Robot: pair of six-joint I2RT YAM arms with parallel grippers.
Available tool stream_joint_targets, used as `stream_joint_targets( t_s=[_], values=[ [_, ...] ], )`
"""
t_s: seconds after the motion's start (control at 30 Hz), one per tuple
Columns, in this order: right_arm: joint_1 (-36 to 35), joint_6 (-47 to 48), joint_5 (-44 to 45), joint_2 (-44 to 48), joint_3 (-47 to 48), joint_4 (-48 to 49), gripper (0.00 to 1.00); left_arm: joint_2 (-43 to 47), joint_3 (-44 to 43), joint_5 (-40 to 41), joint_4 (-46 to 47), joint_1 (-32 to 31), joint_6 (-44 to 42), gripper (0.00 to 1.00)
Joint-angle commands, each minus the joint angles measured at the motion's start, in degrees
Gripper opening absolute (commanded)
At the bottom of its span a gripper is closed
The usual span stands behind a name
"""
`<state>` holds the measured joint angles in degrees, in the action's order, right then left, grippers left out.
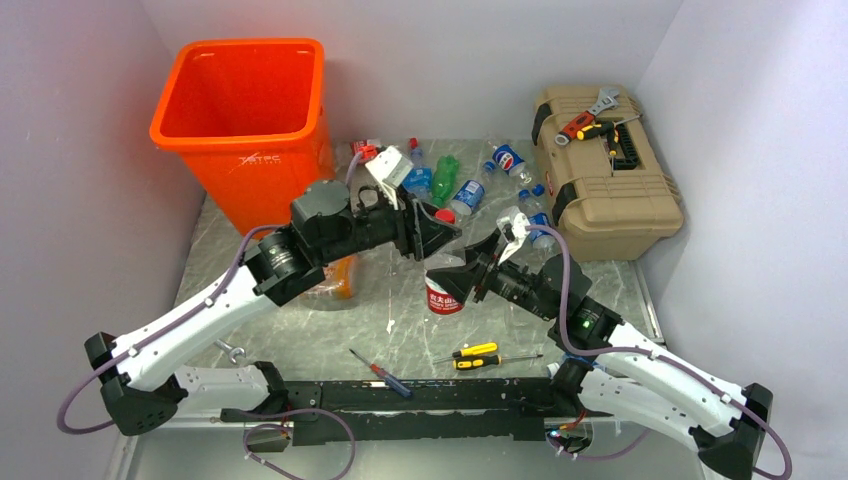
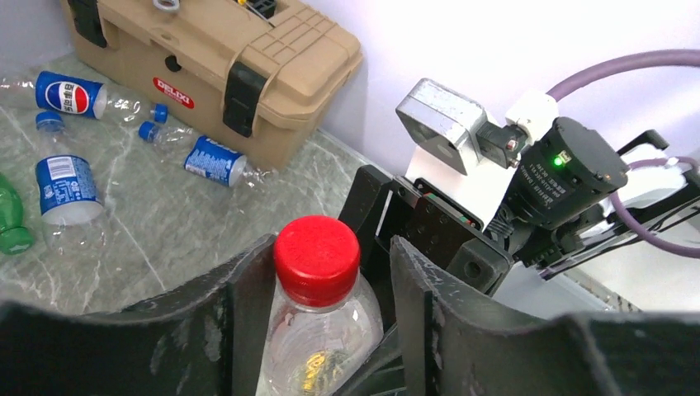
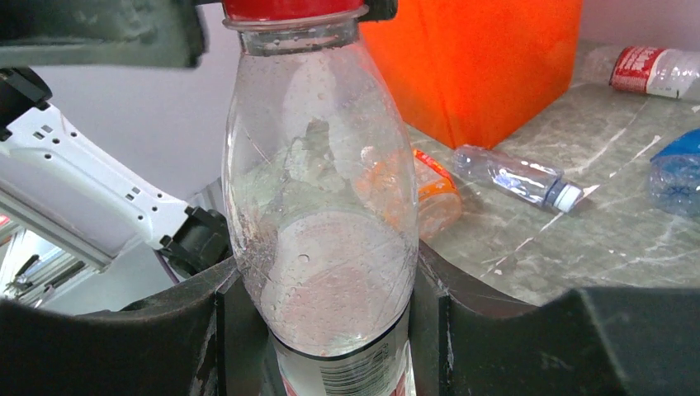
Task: Put the plastic bottles in the bin
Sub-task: Place the plastic bottle in the trash bin.
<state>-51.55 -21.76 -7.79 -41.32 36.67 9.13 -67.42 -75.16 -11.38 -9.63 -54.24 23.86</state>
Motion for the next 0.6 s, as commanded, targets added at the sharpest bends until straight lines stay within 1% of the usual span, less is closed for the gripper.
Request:
stream_joint_targets(
  t_s=[0.0,0.03,0.07,0.17,0.3,0.37,0.5,0.53,0.57],
  values=[
    [-0.52,1.19,0.59,-0.19,0.68,3.22,0.42,2.1,0.58,1.07,4.31,-0.08,0.36,0.51],
    [-0.61,1.26,0.59,-0.31,0.75,3.32,0.42,1.74,0.17,0.56,3.71,-0.08,0.32,0.49],
    [-0.65,1.28,0.66,-0.4,0.83,3.33,0.42,1.45,-0.16,0.07,3.33,-0.08,0.36,0.48],
    [-0.82,1.45,0.8,-0.6,1.12,3.35,0.42,0.6,-0.51,-1.02,2.63,-0.08,0.61,0.57],
    [-0.92,1.54,1.02,-0.6,1.24,3.23,0.42,0.06,-0.45,-1.04,2.14,-0.08,0.69,0.62],
    [-1.09,1.67,1.11,-0.6,1.22,3.03,0.42,-0.13,-0.52,-1.1,1.97,-0.08,0.6,0.6],
    [-1.18,1.72,1.45,-0.35,1.27,2.98,0.42,-0.42,-0.61,-1.56,1.78,-0.08,0.49,0.52],
    [-1.27,1.74,1.46,-0.34,1.24,2.94,0.42,-0.57,-0.69,-1.74,1.72,-0.08,0.42,0.49],
    [-1.27,1.76,1.55,-0.34,1.24,2.96,0.42,-0.67,-0.71,-2.15,1.64,-0.08,0.35,0.42]
  ],
)
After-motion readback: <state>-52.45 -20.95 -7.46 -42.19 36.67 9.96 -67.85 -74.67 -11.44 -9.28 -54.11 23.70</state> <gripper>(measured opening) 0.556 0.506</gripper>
